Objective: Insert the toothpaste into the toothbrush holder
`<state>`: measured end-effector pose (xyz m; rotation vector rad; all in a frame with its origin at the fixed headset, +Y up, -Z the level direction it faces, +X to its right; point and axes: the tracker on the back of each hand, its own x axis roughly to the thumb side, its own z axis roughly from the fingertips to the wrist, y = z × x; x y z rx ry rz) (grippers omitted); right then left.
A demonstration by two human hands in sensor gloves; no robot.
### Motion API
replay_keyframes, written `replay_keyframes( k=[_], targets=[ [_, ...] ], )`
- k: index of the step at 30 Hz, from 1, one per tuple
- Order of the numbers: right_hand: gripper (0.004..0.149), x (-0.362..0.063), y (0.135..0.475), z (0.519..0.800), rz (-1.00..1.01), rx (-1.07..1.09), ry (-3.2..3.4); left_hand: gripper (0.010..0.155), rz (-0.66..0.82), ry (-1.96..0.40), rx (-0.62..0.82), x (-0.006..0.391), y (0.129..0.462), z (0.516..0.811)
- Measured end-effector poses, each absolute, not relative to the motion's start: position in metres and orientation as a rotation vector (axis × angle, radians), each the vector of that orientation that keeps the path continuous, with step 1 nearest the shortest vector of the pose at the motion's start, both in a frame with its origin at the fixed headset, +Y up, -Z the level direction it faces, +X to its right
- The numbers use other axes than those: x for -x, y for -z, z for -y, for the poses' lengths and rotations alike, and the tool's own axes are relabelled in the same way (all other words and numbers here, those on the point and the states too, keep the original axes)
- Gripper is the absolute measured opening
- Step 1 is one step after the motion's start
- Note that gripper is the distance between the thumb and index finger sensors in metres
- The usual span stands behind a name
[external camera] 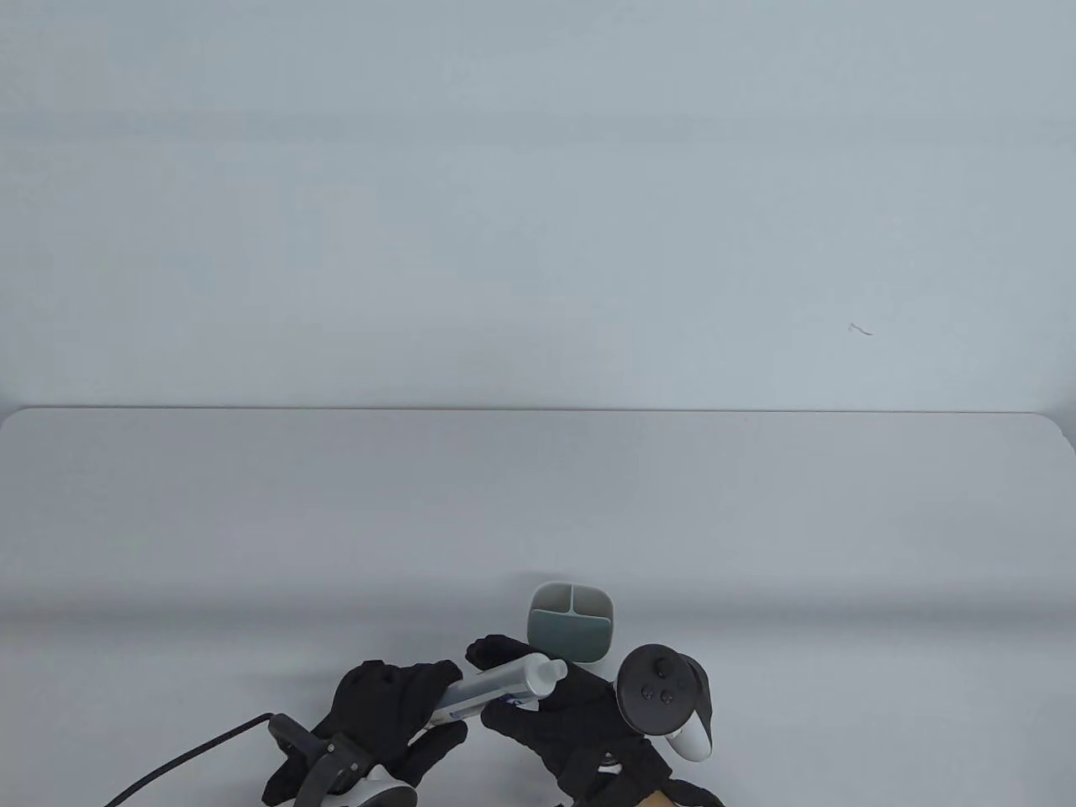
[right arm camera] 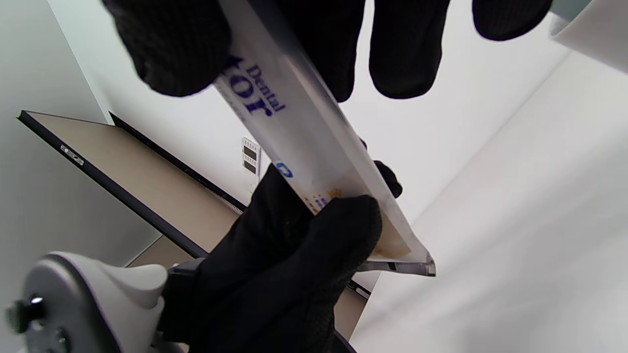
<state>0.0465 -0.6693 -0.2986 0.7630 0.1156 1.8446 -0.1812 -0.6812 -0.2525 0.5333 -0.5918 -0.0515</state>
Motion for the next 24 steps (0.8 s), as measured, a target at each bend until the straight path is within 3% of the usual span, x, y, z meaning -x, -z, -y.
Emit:
replay_keyframes(
  k=[4, 12, 24],
  targets=[
    [0.077, -0.042, 0.299, 0.675, -0.191, -0.719, -1.713, 0.053, 0.614, 0.065, -0.538, 0.177, 0.251, 0.681],
    [0.077, -0.054, 0.300, 0.674, -0.131, -0.653, -1.643, 0.050, 0.599, 0.050, -0.510, 0.179, 0.254, 0.683],
    [0.080, -0.106, 0.306, 0.664, 0.054, -0.524, -1.688, 0.079, 0.427, 0.060, -0.389, 0.212, 0.278, 0.688]
  ],
)
